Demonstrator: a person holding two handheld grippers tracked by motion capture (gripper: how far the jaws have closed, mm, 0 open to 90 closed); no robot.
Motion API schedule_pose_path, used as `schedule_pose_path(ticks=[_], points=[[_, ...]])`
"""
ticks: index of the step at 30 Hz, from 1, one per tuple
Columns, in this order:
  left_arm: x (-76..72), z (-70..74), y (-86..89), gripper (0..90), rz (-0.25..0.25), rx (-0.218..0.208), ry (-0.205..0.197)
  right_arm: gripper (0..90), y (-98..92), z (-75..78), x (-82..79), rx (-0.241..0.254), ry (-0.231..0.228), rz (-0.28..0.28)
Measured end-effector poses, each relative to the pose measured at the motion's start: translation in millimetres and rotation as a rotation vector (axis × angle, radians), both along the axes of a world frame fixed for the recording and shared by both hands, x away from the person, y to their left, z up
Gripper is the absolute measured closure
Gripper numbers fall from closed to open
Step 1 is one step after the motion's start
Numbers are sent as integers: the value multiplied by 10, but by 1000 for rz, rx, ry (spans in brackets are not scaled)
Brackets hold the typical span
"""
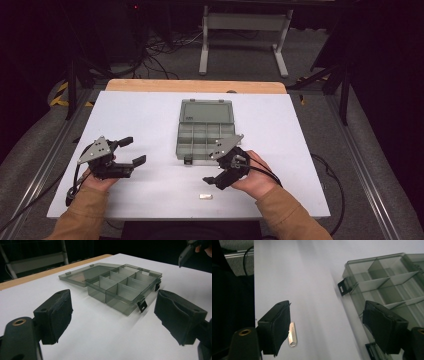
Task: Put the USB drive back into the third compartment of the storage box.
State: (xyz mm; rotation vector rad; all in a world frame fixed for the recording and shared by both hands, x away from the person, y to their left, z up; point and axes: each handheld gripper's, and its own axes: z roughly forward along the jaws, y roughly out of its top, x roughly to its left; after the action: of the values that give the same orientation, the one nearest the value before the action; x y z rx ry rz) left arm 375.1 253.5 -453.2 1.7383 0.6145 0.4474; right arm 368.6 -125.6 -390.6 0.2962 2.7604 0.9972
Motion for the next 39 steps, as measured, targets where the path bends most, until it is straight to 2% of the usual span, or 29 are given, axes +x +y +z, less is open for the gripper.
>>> schedule_pose_path(ticks=[2,8,15,24,25,27,39], points=[[0,0,0,156,-1,-1,-1,248,9,-19,-4,-8,5,5],[-1,1,1,156,2,0,-3,308,62,-155,-42,-41,62,19],[6,0,4,156,4,3,-11,359,131,-290,-73,-115,108,42],[4,0,6,156,6,-1,-8,403,210,-402,-111,-179,117,71],[4,1,7,156,6,-2,-8,411,236,-428,-127,-214,121,57],[6,-2,5,156,3,-3,-7,424,257,-454,-126,-232,117,64],[2,2,2,155,5,0,-9,526,313,-534,-154,-274,137,90]])
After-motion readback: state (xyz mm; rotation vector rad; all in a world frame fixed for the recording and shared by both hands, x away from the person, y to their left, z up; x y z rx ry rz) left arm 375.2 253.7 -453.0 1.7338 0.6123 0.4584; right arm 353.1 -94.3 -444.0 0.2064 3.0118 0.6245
